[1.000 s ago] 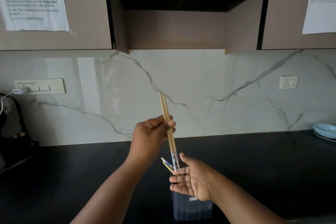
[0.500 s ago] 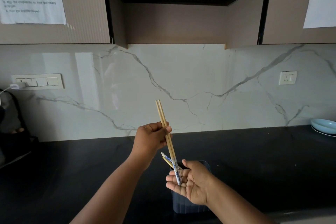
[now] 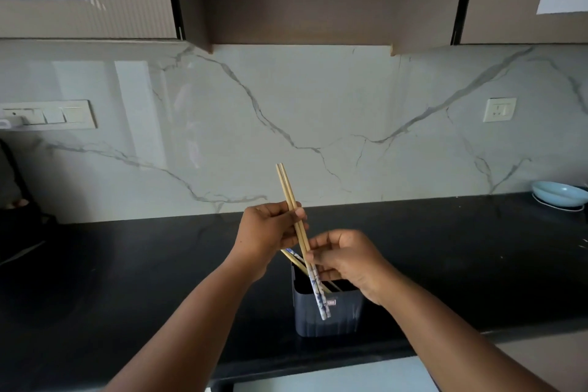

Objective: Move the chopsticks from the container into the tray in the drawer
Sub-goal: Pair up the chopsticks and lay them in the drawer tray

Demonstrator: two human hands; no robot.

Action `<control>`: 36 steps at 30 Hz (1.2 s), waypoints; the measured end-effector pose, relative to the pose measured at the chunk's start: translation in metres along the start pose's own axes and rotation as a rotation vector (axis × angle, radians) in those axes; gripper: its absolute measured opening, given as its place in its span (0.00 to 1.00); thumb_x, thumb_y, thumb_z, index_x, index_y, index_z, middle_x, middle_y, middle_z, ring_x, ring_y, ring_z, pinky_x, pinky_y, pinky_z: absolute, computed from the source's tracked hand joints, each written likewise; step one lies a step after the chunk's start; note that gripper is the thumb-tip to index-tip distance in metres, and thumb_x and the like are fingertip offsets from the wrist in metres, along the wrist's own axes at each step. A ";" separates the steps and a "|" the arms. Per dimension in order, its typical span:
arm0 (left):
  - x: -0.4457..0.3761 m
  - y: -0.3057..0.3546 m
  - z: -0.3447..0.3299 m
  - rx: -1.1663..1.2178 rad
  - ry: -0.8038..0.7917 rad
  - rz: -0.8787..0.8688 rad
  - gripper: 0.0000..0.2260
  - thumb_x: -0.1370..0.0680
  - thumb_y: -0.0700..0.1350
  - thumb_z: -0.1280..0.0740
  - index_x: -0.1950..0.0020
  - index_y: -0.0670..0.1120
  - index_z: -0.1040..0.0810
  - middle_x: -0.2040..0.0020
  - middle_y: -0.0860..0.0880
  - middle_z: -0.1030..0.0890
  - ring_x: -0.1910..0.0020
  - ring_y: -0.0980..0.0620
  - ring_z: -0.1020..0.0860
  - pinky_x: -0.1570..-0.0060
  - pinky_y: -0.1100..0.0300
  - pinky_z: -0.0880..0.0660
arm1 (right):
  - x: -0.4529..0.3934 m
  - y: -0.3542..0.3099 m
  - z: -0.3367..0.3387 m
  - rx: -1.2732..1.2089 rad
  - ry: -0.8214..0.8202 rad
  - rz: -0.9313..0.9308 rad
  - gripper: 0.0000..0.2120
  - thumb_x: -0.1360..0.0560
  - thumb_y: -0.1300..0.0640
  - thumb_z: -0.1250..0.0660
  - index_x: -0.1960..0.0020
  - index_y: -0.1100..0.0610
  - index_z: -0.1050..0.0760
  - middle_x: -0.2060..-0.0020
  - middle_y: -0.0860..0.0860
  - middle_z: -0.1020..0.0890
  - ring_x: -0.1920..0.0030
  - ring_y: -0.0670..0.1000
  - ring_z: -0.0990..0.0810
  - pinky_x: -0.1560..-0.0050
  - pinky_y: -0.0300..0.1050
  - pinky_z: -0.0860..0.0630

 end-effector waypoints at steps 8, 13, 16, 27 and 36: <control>0.005 -0.040 -0.003 -0.165 -0.106 -0.084 0.03 0.26 0.47 0.27 0.58 0.50 0.14 0.60 0.46 0.16 0.60 0.50 0.17 0.56 0.59 0.21 | 0.007 0.036 0.016 0.046 -0.065 -0.057 0.09 0.30 0.62 0.25 0.52 0.63 0.18 0.58 0.58 0.14 0.59 0.55 0.15 0.58 0.47 0.18; 0.011 -0.080 0.034 -0.784 -0.008 -0.442 0.24 0.25 0.68 0.42 0.46 0.53 0.17 0.46 0.54 0.16 0.42 0.58 0.22 0.43 0.57 0.25 | 0.014 0.080 0.027 0.393 -0.058 -0.060 0.04 0.31 0.60 0.25 0.57 0.55 0.16 0.63 0.52 0.14 0.64 0.47 0.17 0.61 0.43 0.20; 0.017 -0.123 0.057 -1.175 0.001 -0.433 0.30 0.22 0.65 0.50 0.32 0.48 0.24 0.30 0.48 0.27 0.25 0.48 0.39 0.26 0.47 0.44 | 0.030 0.126 0.035 0.615 -0.140 -0.143 0.02 0.31 0.56 0.27 0.61 0.50 0.18 0.69 0.48 0.17 0.70 0.45 0.21 0.66 0.46 0.21; 0.028 -0.243 0.085 -1.681 -0.184 0.080 0.40 0.27 0.72 0.62 0.21 0.51 0.52 0.20 0.51 0.52 0.22 0.49 0.59 0.25 0.47 0.63 | 0.053 0.261 0.034 1.045 -0.572 -0.241 0.08 0.26 0.60 0.39 0.55 0.55 0.22 0.58 0.51 0.19 0.60 0.51 0.25 0.61 0.42 0.31; 0.028 -0.244 0.085 -1.653 -0.162 0.091 0.39 0.27 0.72 0.59 0.21 0.54 0.52 0.21 0.54 0.52 0.22 0.53 0.57 0.24 0.51 0.60 | 0.058 0.305 0.012 1.236 -0.803 -0.302 0.10 0.25 0.65 0.41 0.58 0.51 0.31 0.61 0.51 0.27 0.59 0.53 0.28 0.60 0.41 0.32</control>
Point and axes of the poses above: each hand's wrist, its own x-axis away from the middle knuckle, its own z-axis out of the back of the hand, y = z × x, the point moved 1 cm from there along -x, towards the middle knuckle
